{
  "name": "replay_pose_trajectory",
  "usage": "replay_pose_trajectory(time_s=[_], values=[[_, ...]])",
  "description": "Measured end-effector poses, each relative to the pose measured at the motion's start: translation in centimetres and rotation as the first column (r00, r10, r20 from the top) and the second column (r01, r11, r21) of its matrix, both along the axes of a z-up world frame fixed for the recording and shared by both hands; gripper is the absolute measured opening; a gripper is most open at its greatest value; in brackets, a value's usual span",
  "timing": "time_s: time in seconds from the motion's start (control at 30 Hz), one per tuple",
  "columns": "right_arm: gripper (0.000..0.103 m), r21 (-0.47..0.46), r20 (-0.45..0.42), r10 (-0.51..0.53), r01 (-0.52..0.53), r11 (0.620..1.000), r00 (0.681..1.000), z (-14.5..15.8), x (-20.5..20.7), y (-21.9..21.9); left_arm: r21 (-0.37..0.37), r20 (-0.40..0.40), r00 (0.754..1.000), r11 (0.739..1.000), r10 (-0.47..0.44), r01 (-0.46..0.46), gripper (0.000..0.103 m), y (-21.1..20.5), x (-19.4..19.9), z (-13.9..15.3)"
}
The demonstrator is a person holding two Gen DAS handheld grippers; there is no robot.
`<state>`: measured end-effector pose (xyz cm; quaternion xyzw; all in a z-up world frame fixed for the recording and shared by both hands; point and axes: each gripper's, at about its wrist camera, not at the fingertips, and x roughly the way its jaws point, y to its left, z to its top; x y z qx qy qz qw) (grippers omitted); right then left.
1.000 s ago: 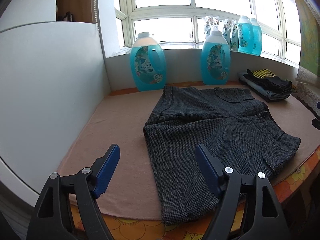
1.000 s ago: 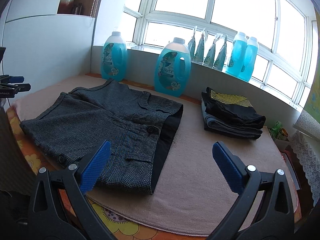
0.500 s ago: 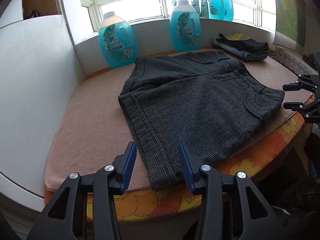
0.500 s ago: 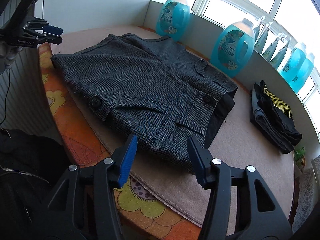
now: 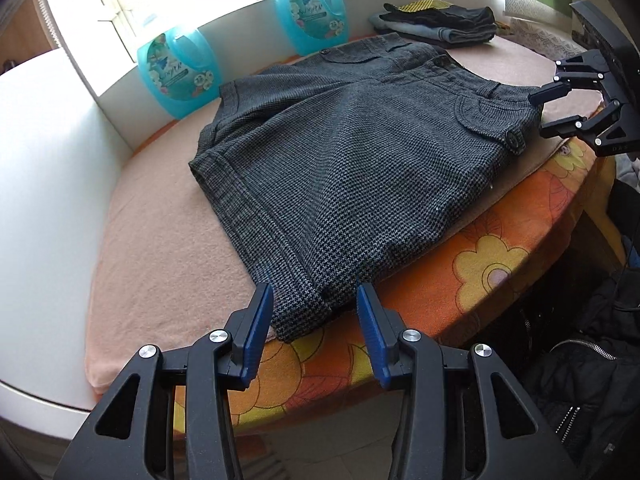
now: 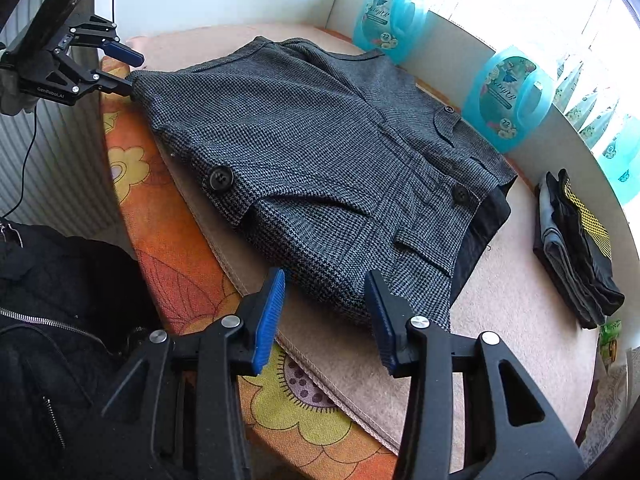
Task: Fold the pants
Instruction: 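Grasp the waistband corner with the right gripper while the left gripper approaches the hem, then close the left gripper on the pants hem while the right gripper holds the waistband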
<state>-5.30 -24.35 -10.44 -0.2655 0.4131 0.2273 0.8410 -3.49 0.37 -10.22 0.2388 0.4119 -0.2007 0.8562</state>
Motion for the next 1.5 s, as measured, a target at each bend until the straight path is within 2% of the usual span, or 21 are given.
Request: replay_pose_trajectory(time_s=[0.13, 0.37, 0.47, 0.5, 0.6, 0.87, 1.07, 1.13, 1.17, 1.27, 1.5], values=[[0.044, -0.037, -0.01, 0.027, -0.028, 0.999, 1.0, -0.5, 0.2, 0.5, 0.059, 0.014, 0.998, 0.997, -0.053, 0.052, 0.042, -0.6, -0.5, -0.4], [0.044, -0.082, -0.024, 0.055, -0.057, 0.995, 0.998, -1.1, 1.1, 1.1, 0.061, 0.007, 0.997, 0.996, -0.071, 0.07, 0.042, -0.9, 0.0, -0.7], [0.026, -0.097, -0.021, 0.054, -0.056, 0.994, 0.998, -1.0, 1.3, 1.0, 0.068, 0.007, 0.998, 0.995, -0.07, 0.069, 0.042, -0.9, 0.2, -0.7], [0.02, -0.094, -0.019, 0.049, -0.051, 0.994, 0.999, -0.8, 1.5, 0.9, 0.068, 0.008, 0.997, 0.995, -0.072, 0.071, 0.042, -0.9, 0.3, -0.6], [0.015, -0.07, -0.004, 0.031, -0.031, 0.997, 1.0, 0.2, 2.1, 0.7, 0.075, 0.015, 0.996, 0.994, -0.085, 0.083, 0.042, -1.1, 0.2, -0.5], [0.013, 0.0, 0.068, -0.042, 0.043, 0.999, 0.997, 3.0, 4.2, 0.0, 0.127, 0.024, 0.99, 0.983, -0.137, 0.133, 0.043, -2.1, 0.1, -1.1], [0.012, 0.034, 0.092, -0.077, 0.075, 0.997, 0.993, 4.4, 5.7, -0.2, 0.105, 0.006, 0.994, 0.989, -0.11, 0.109, 0.043, -1.6, 1.2, -1.3], [0.012, 0.039, 0.099, -0.08, 0.076, 0.996, 0.992, 4.6, 5.8, -0.2, 0.091, 0.001, 0.994, 0.99, -0.107, 0.107, 0.038, -1.5, 1.4, -1.2], [0.012, 0.038, 0.103, -0.08, 0.076, 0.996, 0.992, 4.6, 5.8, -0.1, 0.084, -0.005, 0.994, 0.991, -0.106, 0.106, 0.028, -1.4, 1.4, -1.2], [0.012, 0.04, 0.099, -0.083, 0.08, 0.996, 0.992, 4.7, 5.7, -0.1, 0.068, 0.007, 0.994, 0.992, -0.107, 0.106, 0.021, -1.3, 1.4, -0.8], [0.012, 0.054, 0.13, -0.104, 0.098, 0.994, 0.986, 5.0, 5.1, -0.2, -0.011, 0.104, 0.993, 0.998, -0.056, 0.058, 0.013, -0.7, 2.7, 1.7]])
